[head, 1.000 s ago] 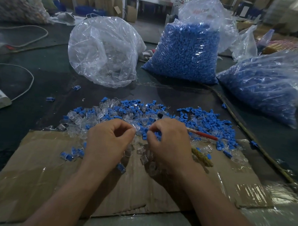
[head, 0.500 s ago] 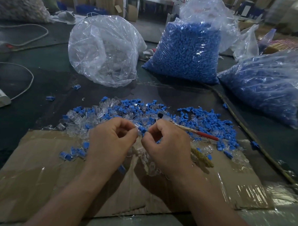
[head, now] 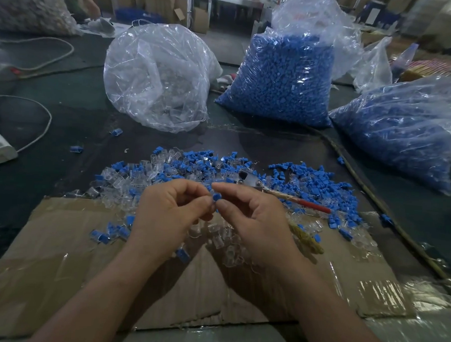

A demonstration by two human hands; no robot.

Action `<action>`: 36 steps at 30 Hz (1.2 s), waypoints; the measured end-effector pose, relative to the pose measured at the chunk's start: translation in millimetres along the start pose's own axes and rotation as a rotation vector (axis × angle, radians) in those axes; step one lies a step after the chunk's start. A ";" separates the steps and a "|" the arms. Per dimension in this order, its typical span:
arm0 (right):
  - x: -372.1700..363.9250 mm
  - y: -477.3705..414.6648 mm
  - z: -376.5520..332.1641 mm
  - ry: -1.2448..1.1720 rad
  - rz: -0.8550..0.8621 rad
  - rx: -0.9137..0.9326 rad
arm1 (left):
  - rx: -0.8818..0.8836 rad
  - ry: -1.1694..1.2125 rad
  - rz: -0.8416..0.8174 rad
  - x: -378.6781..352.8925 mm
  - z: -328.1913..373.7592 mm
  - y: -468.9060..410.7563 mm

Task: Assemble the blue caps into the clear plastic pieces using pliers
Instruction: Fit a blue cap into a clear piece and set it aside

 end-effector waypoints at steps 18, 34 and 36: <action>0.3 1.5 -0.1 0.012 0.063 0.209 | 0.349 0.368 -0.048 3.2 -12.7 -2.4; 1.6 0.4 1.0 0.082 0.079 0.278 | 0.410 0.424 -0.073 2.2 -10.7 -2.4; 1.5 0.4 0.5 0.088 0.066 0.281 | 0.417 0.422 -0.078 1.7 -10.8 -2.3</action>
Point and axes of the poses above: each hand's wrist, its own y-axis away from the middle knuckle, its own x-axis out of the back of the hand, z = x × y, the point moved 3 cm from there along -y, towards the middle knuckle, and after that the axes turned 3 degrees about -x, right-handed, at the moved point
